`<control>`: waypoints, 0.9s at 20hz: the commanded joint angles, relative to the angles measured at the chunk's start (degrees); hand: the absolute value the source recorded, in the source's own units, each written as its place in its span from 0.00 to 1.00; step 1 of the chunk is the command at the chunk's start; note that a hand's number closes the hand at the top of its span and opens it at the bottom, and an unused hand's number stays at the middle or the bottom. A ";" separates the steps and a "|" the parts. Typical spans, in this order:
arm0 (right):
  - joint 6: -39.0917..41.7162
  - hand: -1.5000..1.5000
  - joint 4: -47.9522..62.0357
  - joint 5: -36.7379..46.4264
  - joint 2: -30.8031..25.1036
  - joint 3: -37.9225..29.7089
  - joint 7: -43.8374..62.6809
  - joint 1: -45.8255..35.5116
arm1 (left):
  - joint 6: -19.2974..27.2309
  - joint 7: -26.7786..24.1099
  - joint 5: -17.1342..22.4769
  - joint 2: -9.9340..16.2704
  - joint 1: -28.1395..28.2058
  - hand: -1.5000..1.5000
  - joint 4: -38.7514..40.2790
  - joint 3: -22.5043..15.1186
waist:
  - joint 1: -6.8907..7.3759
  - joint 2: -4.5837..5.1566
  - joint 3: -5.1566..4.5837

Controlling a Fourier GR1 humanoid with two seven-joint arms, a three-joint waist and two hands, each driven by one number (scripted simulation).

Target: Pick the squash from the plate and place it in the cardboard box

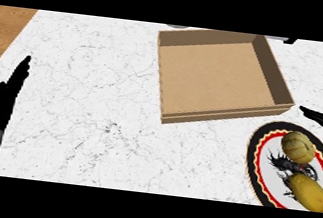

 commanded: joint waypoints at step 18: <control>0.52 0.00 20.47 9.49 8.23 7.61 -17.66 -13.27 | -0.51 0.68 -1.05 -0.69 1.71 0.50 -0.68 2.90 | -2.27 -0.62 -0.18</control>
